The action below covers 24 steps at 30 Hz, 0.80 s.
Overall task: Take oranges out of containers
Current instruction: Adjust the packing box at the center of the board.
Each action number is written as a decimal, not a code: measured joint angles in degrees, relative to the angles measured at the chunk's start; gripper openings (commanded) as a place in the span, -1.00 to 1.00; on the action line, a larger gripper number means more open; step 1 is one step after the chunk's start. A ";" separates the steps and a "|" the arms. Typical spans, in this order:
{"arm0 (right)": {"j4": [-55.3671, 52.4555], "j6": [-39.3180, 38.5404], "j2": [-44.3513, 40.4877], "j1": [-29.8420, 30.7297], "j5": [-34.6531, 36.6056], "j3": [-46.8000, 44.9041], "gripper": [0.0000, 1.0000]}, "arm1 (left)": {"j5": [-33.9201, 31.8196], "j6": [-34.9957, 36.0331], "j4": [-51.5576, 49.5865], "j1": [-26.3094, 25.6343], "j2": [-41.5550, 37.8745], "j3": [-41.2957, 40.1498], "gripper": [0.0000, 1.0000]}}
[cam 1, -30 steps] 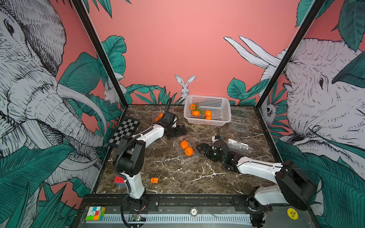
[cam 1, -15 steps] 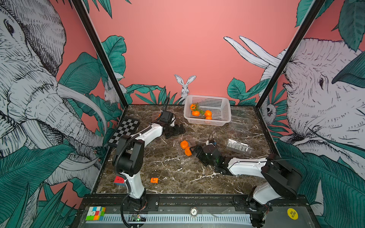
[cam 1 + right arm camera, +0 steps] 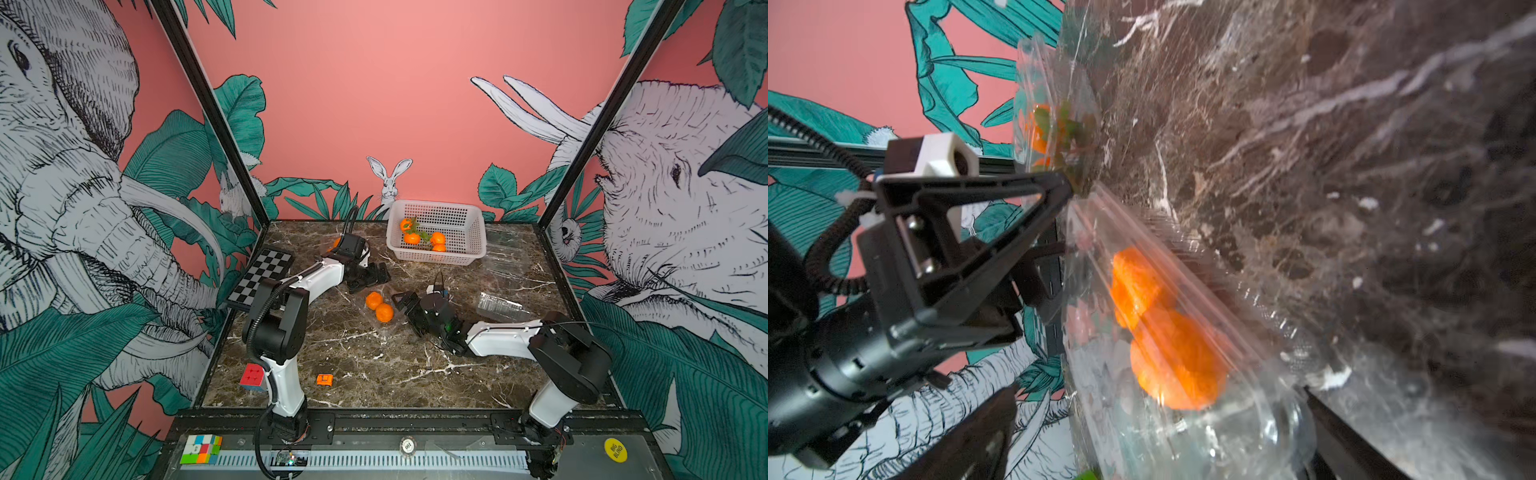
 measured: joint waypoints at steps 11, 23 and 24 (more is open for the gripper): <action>-2.93 -4.98 6.19 -10.84 -6.21 10.10 0.96 | 1.51 -0.11 0.39 0.04 0.13 0.11 0.98; -6.99 -19.87 -3.61 -14.58 -14.47 0.48 0.98 | 5.29 -1.60 4.90 0.04 0.66 -0.17 0.98; -6.69 -20.70 -4.52 -14.62 -14.86 -0.46 0.98 | 5.64 -1.92 5.66 0.04 0.66 -0.39 0.98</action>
